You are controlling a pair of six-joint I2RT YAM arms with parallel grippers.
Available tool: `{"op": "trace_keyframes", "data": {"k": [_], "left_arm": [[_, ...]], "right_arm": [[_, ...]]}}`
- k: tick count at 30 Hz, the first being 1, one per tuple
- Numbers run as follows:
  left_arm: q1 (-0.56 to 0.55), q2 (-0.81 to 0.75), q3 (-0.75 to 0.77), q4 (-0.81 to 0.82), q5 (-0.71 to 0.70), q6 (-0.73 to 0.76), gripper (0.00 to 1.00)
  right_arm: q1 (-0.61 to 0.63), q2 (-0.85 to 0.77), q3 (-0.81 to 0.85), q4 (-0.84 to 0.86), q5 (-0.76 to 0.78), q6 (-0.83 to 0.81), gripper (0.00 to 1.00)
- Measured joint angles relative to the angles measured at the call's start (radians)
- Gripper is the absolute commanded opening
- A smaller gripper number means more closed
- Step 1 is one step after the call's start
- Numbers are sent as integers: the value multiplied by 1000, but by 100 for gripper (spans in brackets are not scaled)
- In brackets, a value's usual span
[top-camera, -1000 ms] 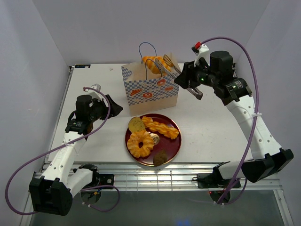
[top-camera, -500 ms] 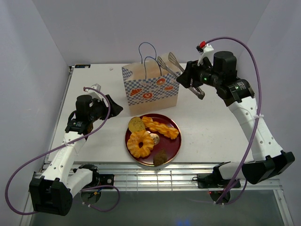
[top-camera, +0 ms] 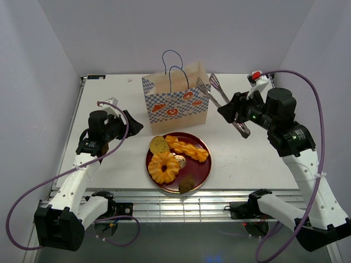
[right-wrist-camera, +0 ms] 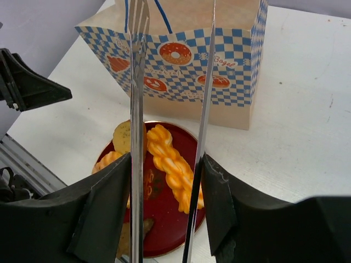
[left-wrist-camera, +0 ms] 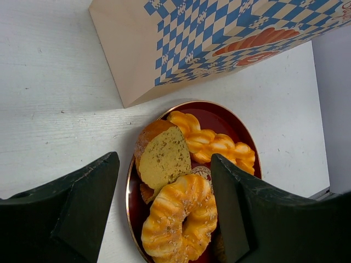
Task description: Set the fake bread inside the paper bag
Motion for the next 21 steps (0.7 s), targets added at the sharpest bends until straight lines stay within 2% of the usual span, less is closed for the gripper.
{"op": "trace_keyframes", "data": {"k": [4,13,21], "left_arm": [[0,0,0,0,-3,0,78],[0,0,0,0,-5,0,78],[0,6,0,0,-5,0,78]], "right_arm": [[0,-80,-84,2,-3,10,53],[0,-209,-296,8,-98,35,52],[8,-233,-500,37,-198,37,54]]}}
